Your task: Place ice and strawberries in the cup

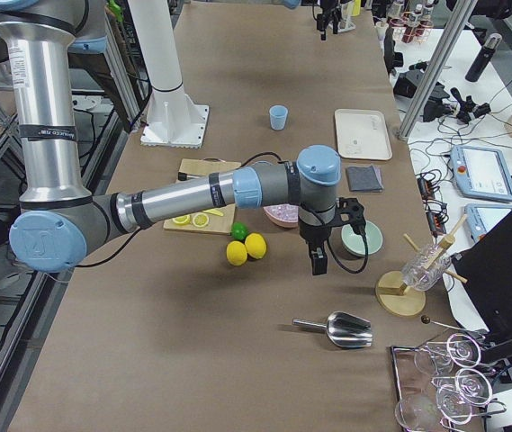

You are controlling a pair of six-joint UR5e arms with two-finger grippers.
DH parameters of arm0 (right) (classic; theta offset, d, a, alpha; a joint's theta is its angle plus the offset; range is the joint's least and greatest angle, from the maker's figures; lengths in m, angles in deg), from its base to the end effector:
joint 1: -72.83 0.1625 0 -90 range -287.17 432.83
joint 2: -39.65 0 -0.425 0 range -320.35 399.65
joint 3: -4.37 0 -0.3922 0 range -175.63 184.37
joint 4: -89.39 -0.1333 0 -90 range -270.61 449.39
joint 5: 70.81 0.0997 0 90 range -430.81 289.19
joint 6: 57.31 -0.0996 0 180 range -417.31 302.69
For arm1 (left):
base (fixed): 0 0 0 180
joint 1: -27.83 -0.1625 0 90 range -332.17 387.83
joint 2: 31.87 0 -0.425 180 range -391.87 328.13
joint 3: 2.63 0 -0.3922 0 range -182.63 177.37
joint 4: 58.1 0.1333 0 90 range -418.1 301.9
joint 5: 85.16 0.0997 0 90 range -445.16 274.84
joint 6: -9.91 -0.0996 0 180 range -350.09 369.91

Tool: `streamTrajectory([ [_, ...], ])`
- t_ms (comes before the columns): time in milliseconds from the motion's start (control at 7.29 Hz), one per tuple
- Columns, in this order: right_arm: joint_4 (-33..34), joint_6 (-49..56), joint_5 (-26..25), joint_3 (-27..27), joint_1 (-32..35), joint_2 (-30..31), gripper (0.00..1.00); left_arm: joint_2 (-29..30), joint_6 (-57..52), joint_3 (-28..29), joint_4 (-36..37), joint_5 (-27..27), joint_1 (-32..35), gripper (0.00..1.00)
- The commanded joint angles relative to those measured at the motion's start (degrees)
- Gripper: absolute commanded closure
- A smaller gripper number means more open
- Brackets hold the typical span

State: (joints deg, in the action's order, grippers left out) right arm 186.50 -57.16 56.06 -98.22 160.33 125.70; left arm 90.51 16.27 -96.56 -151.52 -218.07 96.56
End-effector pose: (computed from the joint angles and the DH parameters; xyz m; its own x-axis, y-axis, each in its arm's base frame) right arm 0.0509 -0.5194 0.5371 0.7948 -0.1357 0.5915 0.0451 0.9852 0.1654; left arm 0.1809 -0.6453 0.2816 0.5523 0.5877 -0.5912 -0.2192 0.7866 0.5772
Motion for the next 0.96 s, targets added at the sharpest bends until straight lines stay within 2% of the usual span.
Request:
streamTrajectory([
  [0,0.1,-0.1,0.2,-0.9,-0.2,-0.4,0.00,-1.3,-7.3,0.1,8.7,0.2,6.5,0.03],
  [549,-0.3,-0.6,-1.3,-0.1,-6.2,-2.5,0.00,-10.7,-6.6,-0.1,9.0,1.5,13.4,0.02],
  [824,-0.3,-0.2,-2.1,-0.5,-6.6,-2.6,0.00,-12.1,-6.6,-0.1,9.0,1.4,14.7,0.02],
])
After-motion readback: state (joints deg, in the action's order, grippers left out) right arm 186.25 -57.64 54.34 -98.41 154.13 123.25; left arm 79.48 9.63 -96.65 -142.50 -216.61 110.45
